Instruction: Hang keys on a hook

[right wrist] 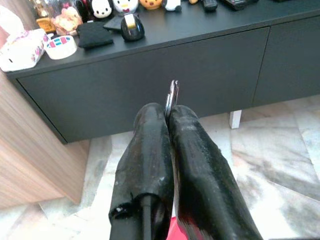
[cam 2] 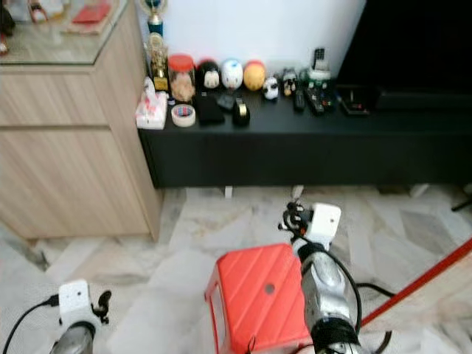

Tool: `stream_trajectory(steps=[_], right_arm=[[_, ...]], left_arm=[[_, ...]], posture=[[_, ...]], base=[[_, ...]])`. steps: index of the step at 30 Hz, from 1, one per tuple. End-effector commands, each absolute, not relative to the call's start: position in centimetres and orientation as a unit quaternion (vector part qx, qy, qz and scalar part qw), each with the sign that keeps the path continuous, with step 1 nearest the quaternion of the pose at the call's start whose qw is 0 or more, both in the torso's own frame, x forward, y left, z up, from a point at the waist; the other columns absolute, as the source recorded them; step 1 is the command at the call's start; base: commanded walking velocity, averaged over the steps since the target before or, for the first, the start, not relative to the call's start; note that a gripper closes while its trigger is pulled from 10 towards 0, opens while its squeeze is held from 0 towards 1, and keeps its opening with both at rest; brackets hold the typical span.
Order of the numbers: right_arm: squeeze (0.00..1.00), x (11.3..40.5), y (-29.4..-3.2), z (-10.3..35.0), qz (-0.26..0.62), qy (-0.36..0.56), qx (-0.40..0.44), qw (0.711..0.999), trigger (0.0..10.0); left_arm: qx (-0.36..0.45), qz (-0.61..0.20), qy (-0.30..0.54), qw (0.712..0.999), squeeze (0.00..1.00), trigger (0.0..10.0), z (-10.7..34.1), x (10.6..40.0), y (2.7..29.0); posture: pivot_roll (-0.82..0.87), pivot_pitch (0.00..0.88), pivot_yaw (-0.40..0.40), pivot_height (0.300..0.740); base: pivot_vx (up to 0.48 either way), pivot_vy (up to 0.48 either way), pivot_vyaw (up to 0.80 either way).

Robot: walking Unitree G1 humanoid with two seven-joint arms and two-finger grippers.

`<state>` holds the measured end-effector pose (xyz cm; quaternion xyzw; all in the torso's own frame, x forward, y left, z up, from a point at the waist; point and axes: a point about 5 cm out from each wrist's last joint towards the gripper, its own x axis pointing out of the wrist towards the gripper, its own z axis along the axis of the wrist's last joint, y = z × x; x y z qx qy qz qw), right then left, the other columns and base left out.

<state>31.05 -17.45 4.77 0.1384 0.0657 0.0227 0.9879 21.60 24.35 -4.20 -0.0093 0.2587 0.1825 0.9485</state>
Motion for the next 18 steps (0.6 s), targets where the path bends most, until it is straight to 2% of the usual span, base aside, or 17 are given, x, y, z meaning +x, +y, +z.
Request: stream_trajectory(steps=[1,8,18], right_arm=[[0.0,30.5,-17.5,4.2,0.02,0.072,0.136,0.988,10.0],[0.0,31.0,-17.1,4.4,0.027,0.073,0.134,0.988,10.0],[0.0,31.0,-17.4,4.7,0.017,0.061,0.134,0.989,10.0]], left_arm=[[-0.012,0.186,0.295,0.937,0.0,10.0,-5.4,19.9,24.2],[-0.01,0.177,0.343,0.922,0.0,10.0,-7.0,17.8,23.4],[-0.02,0.186,0.365,0.912,0.0,10.0,-7.8,16.3,22.8]], posture=[[0.1,0.0,-0.118,0.74],[0.1,0.0,-0.115,0.74],[0.07,0.0,-0.11,0.74]], base=[[0.0,0.0,0.0],[0.0,0.0,0.0],[0.0,0.0,0.0]])
